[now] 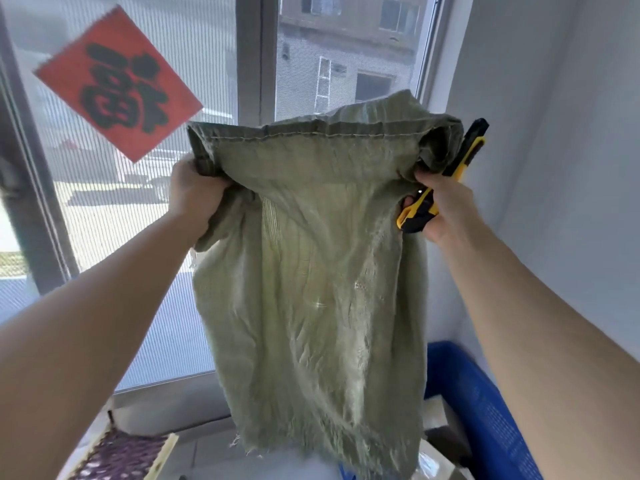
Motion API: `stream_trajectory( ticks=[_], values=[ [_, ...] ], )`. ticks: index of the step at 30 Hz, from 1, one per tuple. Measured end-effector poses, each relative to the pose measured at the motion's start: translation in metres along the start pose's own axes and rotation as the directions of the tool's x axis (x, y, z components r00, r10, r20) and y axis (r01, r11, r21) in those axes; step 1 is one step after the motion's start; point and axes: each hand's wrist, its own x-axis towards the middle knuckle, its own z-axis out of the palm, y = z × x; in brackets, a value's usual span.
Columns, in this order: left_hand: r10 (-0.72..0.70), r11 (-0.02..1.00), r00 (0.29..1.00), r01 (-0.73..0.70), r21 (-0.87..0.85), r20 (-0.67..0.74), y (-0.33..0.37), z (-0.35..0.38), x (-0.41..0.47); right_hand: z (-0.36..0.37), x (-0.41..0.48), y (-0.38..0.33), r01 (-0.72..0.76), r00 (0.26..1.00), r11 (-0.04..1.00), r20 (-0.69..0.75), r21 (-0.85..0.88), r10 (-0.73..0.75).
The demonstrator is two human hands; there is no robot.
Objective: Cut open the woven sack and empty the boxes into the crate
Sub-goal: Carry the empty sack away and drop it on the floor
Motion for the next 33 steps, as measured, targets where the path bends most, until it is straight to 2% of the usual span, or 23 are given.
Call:
stream_trajectory(
  ticks=[5, 9, 15, 19, 26, 33],
  values=[
    [-0.146, 0.989, 0.987, 0.143, 0.039, 0.064, -0.006, -0.064, -0.027, 0.023, -0.039, 0.03, -0.046, 0.997, 0.998, 0.066, -0.043, 0.048],
    [-0.191, 0.963, 0.982, 0.187, 0.193, -0.002, -0.018, -0.116, -0.049, 0.033, -0.072, 0.053, -0.055, 0.988, 0.996, 0.137, -0.068, 0.064],
    [-0.32, 0.898, 0.942, 0.334, 0.285, -0.097, -0.032, -0.189, -0.086, 0.044, -0.12, 0.083, -0.065, 0.97, 0.983, 0.219, -0.174, 0.103],
    [-0.327, 0.876, 0.923, 0.377, 0.3, -0.204, -0.026, -0.22, -0.118, 0.049, -0.141, 0.098, -0.071, 0.966, 0.97, 0.227, -0.232, 0.125],
    [-0.337, 0.872, 0.896, 0.413, 0.262, -0.289, -0.016, -0.26, -0.163, 0.051, -0.168, 0.121, -0.082, 0.937, 0.931, 0.291, -0.357, 0.194],
    [-0.331, 0.845, 0.844, 0.464, 0.265, -0.422, -0.006, -0.281, -0.215, 0.044, -0.193, 0.147, -0.086, 0.86, 0.884, 0.414, -0.459, 0.298]
  ],
)
